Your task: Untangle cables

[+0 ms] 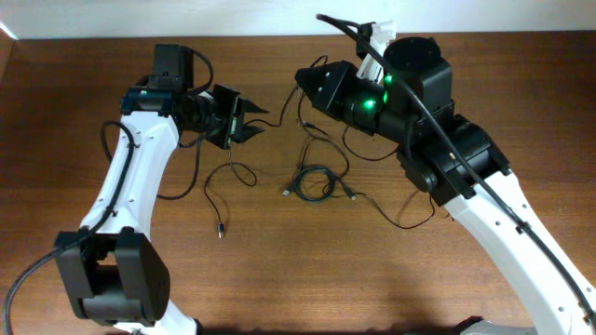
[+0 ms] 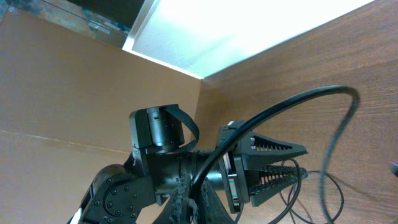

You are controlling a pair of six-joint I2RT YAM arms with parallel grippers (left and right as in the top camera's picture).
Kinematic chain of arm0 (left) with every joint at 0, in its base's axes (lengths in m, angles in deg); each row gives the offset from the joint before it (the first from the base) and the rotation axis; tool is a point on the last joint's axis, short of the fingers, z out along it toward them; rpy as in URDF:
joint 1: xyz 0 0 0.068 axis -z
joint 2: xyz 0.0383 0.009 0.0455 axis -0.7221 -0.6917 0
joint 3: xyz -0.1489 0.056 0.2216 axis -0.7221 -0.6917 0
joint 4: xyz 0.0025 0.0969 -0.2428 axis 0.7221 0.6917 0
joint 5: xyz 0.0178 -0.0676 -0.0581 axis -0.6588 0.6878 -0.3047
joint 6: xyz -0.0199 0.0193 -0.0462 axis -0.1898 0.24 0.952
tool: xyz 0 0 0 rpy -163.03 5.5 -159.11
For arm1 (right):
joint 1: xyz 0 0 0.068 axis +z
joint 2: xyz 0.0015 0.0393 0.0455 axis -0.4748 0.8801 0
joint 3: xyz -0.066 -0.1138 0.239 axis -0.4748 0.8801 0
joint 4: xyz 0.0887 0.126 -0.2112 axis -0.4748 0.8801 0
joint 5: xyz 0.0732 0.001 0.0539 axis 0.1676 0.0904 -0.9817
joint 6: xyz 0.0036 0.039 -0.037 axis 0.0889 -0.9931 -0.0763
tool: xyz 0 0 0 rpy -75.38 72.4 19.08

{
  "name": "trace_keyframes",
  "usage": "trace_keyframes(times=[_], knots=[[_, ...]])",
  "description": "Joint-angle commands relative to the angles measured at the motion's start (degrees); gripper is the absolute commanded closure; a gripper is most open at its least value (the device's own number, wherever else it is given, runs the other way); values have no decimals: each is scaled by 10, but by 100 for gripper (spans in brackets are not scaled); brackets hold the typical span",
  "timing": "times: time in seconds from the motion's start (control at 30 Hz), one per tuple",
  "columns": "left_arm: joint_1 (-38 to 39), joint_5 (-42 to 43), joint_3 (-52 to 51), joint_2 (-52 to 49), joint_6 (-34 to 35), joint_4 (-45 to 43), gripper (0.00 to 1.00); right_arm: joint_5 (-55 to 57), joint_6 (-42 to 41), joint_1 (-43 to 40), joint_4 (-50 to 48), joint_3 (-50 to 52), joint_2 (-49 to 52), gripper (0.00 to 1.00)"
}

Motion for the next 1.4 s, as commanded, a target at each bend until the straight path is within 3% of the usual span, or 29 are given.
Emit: trace_keyframes(times=[0.0,0.3,0.4,0.5,0.53,0.63,0.93,1.07,1.37], knots=[[-3,-19,8,-5,-3,-1,73,-7,2,2,-4,-8,1,96],[-3,-35,8,-5,-5,-1,100,-7,2,2,-3,-8,1,96],[-3,-50,8,-5,-42,-7,100,-7,9,2,1,-8,1,96],[-4,-51,9,-1,-129,-45,100,-3,33,-6,14,-8,1,96],[-7,-51,10,3,-143,-57,100,-2,39,-11,26,-8,1,91],[-22,-52,26,22,-181,-86,100,-3,75,-29,70,-8,1,55],[-79,-61,142,95,-335,-175,98,-52,200,-54,125,-8,1,4],[-91,-62,208,99,-397,-185,98,-61,210,-54,161,-8,1,2],[-114,-43,304,99,-400,-183,98,-60,239,-54,221,-8,1,2]])
